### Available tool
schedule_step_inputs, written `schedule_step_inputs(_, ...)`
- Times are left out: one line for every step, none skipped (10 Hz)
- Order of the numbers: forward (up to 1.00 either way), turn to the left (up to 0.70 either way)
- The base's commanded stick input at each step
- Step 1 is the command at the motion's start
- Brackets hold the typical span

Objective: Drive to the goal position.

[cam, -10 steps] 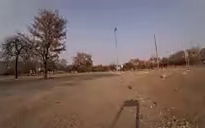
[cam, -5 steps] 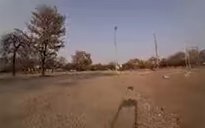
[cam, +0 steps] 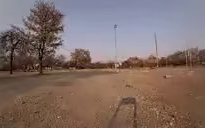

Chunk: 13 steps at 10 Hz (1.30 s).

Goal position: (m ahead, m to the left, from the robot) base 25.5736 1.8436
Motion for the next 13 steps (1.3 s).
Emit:
schedule_step_inputs(0.70, 0.00)
schedule_step_inputs(0.70, 0.00)
schedule_step_inputs(0.70, 0.00)
schedule_step_inputs(0.70, 0.00)
schedule_step_inputs(0.70, 0.00)
schedule_step_inputs(0.70, 0.00)
schedule_step_inputs(0.70, 0.00)
schedule_step_inputs(0.70, 0.00)
schedule_step_inputs(0.70, 0.00)
schedule_step_inputs(0.70, 0.00)
schedule_step_inputs(0.70, 0.00)
schedule_step_inputs(0.70, 0.00)
schedule_step_inputs(0.70, 0.00)
